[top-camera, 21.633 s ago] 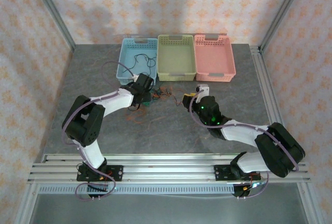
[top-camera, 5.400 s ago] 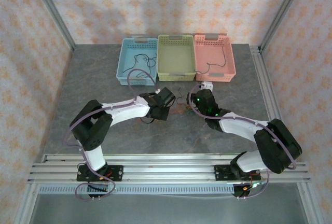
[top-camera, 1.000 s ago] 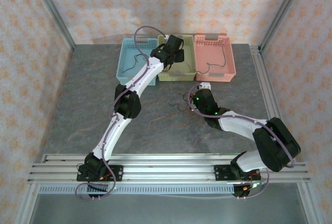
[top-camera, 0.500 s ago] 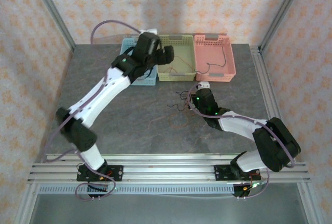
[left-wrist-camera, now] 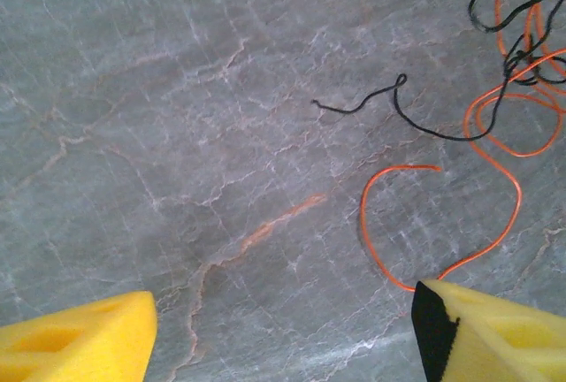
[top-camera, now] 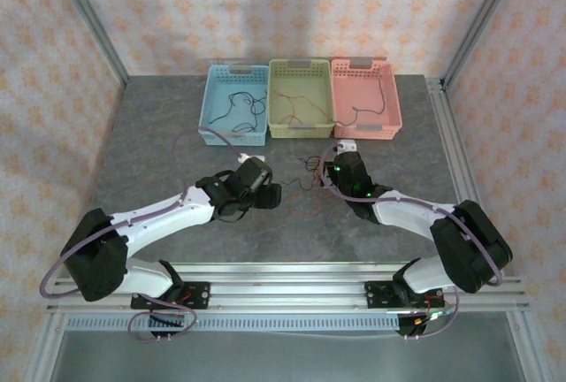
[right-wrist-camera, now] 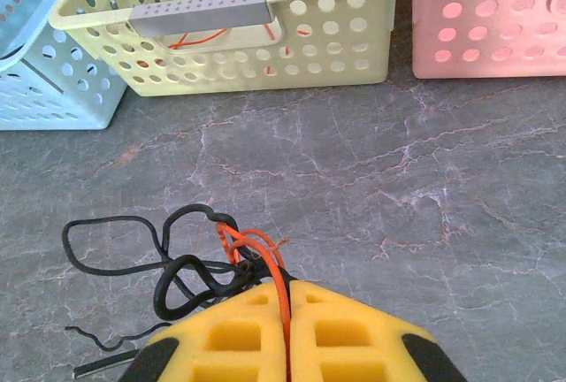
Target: Untangle the cables
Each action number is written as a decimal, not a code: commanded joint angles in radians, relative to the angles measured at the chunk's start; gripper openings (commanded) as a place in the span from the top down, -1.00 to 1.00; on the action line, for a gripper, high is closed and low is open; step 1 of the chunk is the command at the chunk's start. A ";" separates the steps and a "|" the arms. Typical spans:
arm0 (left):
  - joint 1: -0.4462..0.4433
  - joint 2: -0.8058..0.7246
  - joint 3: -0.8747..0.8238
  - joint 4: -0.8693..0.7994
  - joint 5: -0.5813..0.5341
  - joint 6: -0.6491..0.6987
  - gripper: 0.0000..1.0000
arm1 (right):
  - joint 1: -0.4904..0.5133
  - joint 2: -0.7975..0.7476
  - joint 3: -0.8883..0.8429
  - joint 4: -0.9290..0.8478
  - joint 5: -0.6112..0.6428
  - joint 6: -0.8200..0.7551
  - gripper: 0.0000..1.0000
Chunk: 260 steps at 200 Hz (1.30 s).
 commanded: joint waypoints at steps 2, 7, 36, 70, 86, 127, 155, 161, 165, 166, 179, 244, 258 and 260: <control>-0.003 0.043 -0.008 0.114 -0.008 -0.012 -0.49 | -0.002 -0.016 -0.013 0.030 -0.005 0.011 1.00; -0.003 0.064 0.000 0.118 0.000 -0.008 -0.49 | -0.003 -0.015 -0.012 0.031 -0.006 0.012 1.00; -0.003 0.148 0.047 0.156 0.028 0.020 -0.48 | -0.003 -0.014 -0.009 0.026 -0.006 0.010 1.00; 0.001 0.254 0.119 0.156 0.046 0.031 -0.47 | -0.002 -0.007 -0.006 0.022 -0.006 0.008 1.00; 0.013 0.282 0.129 0.191 0.069 0.023 -0.48 | -0.003 0.000 -0.001 0.020 -0.007 0.009 1.00; 0.031 0.392 0.182 0.209 0.100 0.035 -0.43 | -0.003 0.005 0.001 0.018 -0.009 0.010 1.00; 0.050 0.438 0.196 0.235 0.123 0.038 -0.39 | -0.002 0.005 0.002 0.016 -0.008 0.008 1.00; 0.051 0.448 0.199 0.239 0.129 0.039 -0.37 | -0.003 0.006 0.003 0.016 -0.009 0.009 1.00; 0.052 0.453 0.203 0.242 0.130 0.041 -0.35 | -0.003 0.006 0.003 0.016 -0.008 0.009 1.00; 0.052 0.454 0.204 0.242 0.130 0.041 -0.35 | -0.003 0.006 0.003 0.016 -0.008 0.009 1.00; 0.053 0.472 0.212 0.247 0.132 0.048 -0.33 | -0.003 0.008 0.003 0.014 -0.010 0.009 1.00; 0.052 0.532 0.266 0.241 0.118 0.056 -0.13 | -0.002 0.012 0.006 0.013 -0.008 0.006 1.00; 0.052 0.537 0.275 0.234 0.114 0.083 -0.10 | -0.003 0.011 0.006 0.011 -0.005 0.006 1.00; 0.052 0.538 0.276 0.235 0.114 0.084 -0.09 | -0.002 0.011 0.005 0.011 -0.007 0.006 1.00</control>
